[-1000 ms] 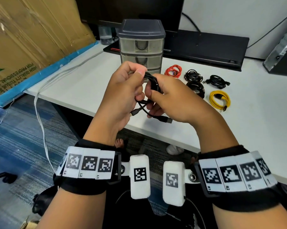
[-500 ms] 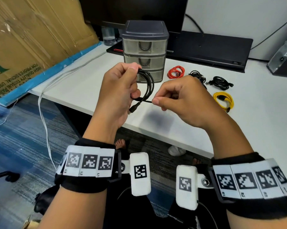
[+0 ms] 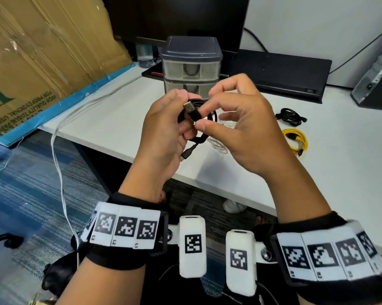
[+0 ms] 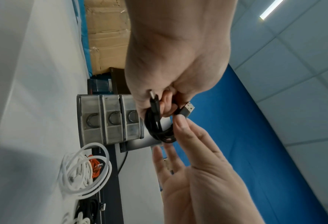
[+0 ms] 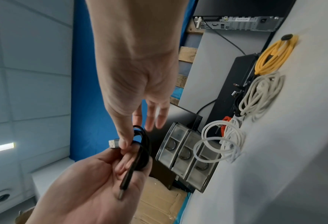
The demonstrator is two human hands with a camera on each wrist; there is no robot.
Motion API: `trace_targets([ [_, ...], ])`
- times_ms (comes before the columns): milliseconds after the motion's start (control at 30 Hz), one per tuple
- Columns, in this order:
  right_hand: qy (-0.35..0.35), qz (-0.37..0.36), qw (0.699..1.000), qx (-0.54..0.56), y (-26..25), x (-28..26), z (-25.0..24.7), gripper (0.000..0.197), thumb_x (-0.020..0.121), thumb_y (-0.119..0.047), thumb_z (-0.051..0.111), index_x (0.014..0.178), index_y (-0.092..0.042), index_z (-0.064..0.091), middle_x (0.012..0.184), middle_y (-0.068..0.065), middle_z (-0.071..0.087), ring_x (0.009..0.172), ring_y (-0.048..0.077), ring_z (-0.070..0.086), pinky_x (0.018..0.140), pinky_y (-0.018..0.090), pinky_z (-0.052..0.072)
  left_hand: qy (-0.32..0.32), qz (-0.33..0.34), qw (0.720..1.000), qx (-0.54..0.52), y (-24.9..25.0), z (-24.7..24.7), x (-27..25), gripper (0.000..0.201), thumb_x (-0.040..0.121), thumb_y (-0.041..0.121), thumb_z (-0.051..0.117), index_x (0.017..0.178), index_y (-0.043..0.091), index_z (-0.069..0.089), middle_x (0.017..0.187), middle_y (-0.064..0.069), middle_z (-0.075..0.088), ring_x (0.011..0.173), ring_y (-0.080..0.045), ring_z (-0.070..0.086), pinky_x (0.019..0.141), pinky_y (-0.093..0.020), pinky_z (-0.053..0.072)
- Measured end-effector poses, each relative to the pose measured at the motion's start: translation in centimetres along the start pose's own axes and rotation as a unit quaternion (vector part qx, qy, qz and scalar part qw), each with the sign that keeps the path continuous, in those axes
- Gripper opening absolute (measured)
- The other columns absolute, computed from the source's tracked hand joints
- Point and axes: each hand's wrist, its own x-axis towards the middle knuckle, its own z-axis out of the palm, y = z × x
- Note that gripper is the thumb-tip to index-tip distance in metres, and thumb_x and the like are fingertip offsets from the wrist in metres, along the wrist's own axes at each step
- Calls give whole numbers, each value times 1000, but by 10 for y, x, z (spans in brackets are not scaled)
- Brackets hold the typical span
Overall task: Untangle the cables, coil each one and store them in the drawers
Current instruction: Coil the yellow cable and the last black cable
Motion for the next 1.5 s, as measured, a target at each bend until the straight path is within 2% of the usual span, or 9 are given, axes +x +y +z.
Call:
trace_targets([
  [133,-3,1,999,40,1,2,-3,9,86,-11,78,94,-10,72,94,3,67,80,19,71,72,43,60,-37,8,999,-25,2,-3,3,26,105,21,46,97,4,64,78,-9,47,57,-11,38,59,-27,37],
  [233,-13,22,999,38,0,1,-10,23,87,-9,77,100,-14,58,87,-3,66,80,24,67,68,48,57,-92,19,994,60,7,-16,8,15,97,17,56,98,7,68,83,-14,56,68,-16,56,71,-30,53],
  [433,-70,47,995,62,1,4,-17,43,88,-2,74,106,-21,40,83,3,70,81,26,67,58,43,50,-147,1,974,172,16,-36,7,17,101,16,59,99,6,73,107,-28,72,96,-30,73,91,-40,59],
  [600,-110,37,991,68,-6,15,-20,38,90,0,71,111,-15,42,84,12,68,76,27,65,63,26,45,-164,1,972,166,24,-40,12,20,90,20,67,101,4,72,103,-26,72,95,-29,75,91,-42,60],
  [700,-119,36,991,58,-10,25,-21,37,90,1,70,111,-14,43,84,10,69,68,14,62,64,21,47,-146,26,972,184,26,-38,18,22,86,16,72,101,1,70,104,-39,62,90,-29,75,90,-46,61],
  [1100,-202,62,977,24,-9,48,-33,34,90,2,72,109,-13,49,82,10,70,67,10,58,63,17,44,-160,4,962,219,35,-33,29,9,88,11,72,96,5,70,94,-16,73,88,-28,75,86,-56,61],
  [1200,-218,69,973,13,-10,53,-41,36,88,3,73,105,-18,49,85,10,72,71,14,62,66,21,46,-152,27,960,233,37,-27,29,7,89,3,72,96,4,70,94,-11,71,88,-31,76,81,-54,63],
  [1367,-223,80,971,-24,-11,57,-49,38,86,2,76,100,-23,50,83,4,73,72,16,65,70,31,49,-149,40,953,260,40,-17,31,10,87,2,75,93,9,71,103,-22,69,87,-35,77,79,-51,64],
  [1500,-213,86,972,-48,-9,54,-53,38,84,1,77,99,-22,51,82,1,74,68,13,65,70,34,50,-147,36,954,259,39,-10,32,16,86,0,77,89,14,70,86,-3,69,78,-25,76,81,-45,64],
])
